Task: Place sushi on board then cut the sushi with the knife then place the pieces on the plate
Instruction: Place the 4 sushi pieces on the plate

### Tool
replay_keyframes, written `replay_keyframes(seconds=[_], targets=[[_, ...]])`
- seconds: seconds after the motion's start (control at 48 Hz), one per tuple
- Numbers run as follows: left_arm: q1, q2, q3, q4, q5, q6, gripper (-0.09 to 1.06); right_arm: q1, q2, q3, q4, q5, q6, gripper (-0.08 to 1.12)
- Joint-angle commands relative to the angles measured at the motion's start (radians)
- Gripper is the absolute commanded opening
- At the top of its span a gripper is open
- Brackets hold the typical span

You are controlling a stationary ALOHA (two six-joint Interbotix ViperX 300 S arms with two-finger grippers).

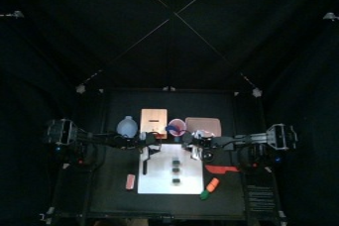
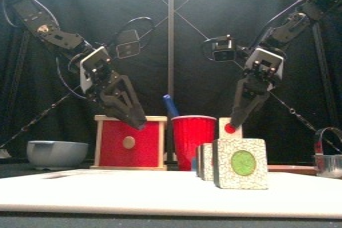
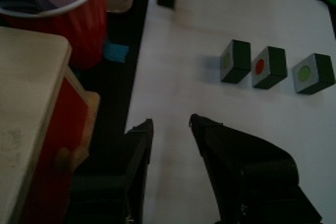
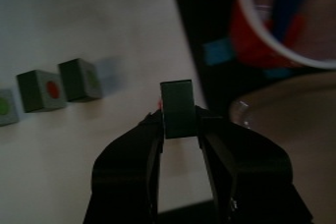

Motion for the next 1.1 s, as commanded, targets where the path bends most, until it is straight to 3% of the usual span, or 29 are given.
replay_keyframes(seconds=[0.021,0.167,0.438,0.792,0.938,1.104], targets=[[0.005,-0.005,-0.012,0.003,-0.003,0.000,0.76,-0.095,-0.031,0.002,-0.005,-0.011,-0.002,0.62],[0.003,-0.005,-0.012,0.003,-0.003,-0.002,0.76,-0.169,0.014,0.012,-0.009,-0.041,-0.011,0.63],[0.005,-0.005,-0.012,0.003,-0.005,0.000,0.76,-0.179,0.156,0.009,-0.035,-0.080,0.000,0.64],[0.005,-0.005,-0.012,0.002,-0.005,-0.002,0.76,-0.172,0.143,-0.043,-0.048,0.003,-0.002,0.85],[0.005,-0.005,-0.014,0.002,-0.003,-0.002,0.76,-0.110,0.092,-0.075,-0.040,0.084,0.002,0.85],[0.005,-0.005,-0.012,0.000,-0.003,-0.003,0.76,0.066,0.077,-0.121,-0.046,0.081,-0.005,0.85]])
